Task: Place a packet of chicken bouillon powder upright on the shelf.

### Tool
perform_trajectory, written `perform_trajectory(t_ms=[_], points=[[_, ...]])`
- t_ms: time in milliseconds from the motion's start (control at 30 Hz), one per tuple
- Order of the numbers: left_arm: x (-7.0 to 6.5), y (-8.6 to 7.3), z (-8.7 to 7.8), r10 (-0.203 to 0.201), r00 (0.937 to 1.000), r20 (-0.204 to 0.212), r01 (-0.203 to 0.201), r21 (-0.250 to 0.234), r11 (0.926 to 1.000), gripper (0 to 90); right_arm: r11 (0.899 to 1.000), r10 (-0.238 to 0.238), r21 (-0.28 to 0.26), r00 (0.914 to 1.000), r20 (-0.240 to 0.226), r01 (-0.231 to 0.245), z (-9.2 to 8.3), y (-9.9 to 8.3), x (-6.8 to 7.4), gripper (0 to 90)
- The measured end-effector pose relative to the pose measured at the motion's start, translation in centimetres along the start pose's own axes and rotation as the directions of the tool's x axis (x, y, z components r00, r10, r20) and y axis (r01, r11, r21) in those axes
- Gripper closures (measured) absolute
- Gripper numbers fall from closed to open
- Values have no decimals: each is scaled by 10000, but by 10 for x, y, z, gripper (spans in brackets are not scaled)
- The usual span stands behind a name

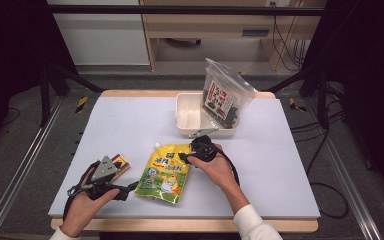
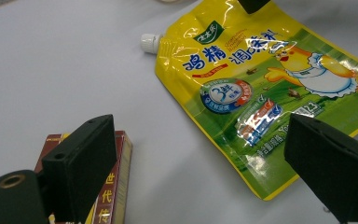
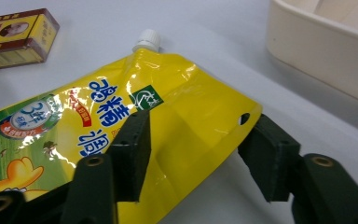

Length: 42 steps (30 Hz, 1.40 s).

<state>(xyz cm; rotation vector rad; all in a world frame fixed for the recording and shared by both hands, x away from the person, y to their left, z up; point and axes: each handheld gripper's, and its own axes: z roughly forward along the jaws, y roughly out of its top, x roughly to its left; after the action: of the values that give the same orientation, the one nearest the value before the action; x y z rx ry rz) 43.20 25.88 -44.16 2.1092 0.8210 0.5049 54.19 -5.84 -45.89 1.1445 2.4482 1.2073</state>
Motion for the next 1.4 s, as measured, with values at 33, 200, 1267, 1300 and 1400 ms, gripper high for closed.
perform_trajectory(t_ms=[33,200,1267,1300,1400], points=[[0,0,0,-6,10000,-2,6,-4,10000,95,10000,-95,-5,9999,51,95,0,0,0,508],[0,0,1,-3,10000,26,3,6,10000,102,9998,-190,10,9993,313,190,2,3,-1,635],[-2,12,-5,-74,9994,340,82,-252,9996,121,9911,-936,-917,9949,384,968,-48,39,-10,900],[-3,12,-5,-77,9994,343,86,-272,9996,121,9899,-1013,-956,9941,377,1045,-50,40,-11,900],[-4,17,-6,28,9993,363,-17,-323,9995,120,9873,-1082,-1129,9934,369,1118,-58,43,-12,900]])
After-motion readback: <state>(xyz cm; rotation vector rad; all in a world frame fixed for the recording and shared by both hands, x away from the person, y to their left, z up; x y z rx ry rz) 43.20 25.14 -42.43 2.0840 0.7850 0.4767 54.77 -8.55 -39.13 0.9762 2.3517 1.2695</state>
